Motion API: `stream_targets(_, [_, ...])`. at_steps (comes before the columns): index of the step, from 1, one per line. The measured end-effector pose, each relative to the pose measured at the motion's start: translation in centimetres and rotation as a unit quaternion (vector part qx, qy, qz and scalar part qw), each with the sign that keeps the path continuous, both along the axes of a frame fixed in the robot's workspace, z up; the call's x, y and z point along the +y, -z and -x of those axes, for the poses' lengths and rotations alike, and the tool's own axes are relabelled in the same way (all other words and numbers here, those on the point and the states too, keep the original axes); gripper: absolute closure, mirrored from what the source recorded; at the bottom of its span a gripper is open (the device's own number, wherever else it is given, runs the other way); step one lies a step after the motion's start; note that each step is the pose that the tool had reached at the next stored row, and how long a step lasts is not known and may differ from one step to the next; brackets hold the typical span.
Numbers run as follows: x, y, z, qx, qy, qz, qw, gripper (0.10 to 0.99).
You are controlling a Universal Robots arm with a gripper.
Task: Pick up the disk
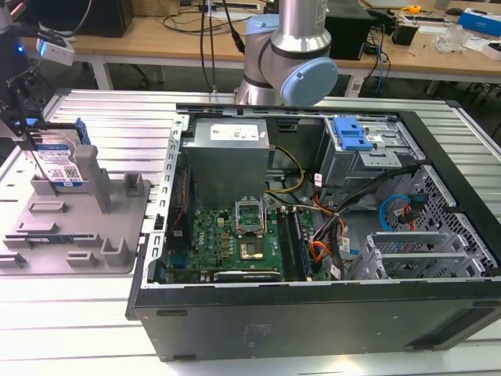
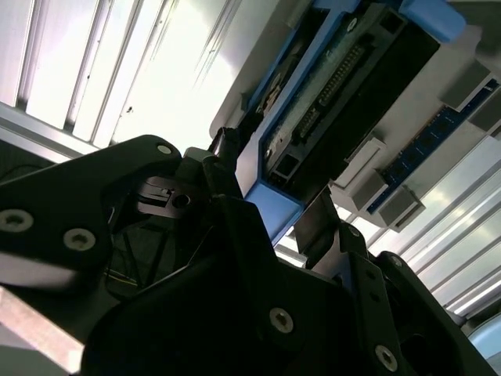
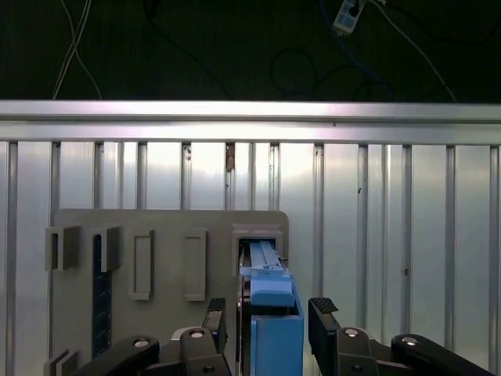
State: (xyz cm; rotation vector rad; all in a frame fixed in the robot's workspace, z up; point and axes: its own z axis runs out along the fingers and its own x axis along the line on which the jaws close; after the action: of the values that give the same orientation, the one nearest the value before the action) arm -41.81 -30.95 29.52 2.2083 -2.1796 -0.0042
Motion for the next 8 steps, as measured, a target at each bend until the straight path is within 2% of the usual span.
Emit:
stream_targets(3, [-0.10, 0.00, 0.00, 0.0000, 0.000, 0.0000, 1.0000, 0.561])
stream_targets(4, [-0.10, 0.00, 0.00, 0.0000, 0.000, 0.0000, 1.0000, 0.631])
stream_targets(8, [-0.11, 0.00, 0.00, 0.0000, 0.000, 0.0000, 1.0000, 0.631])
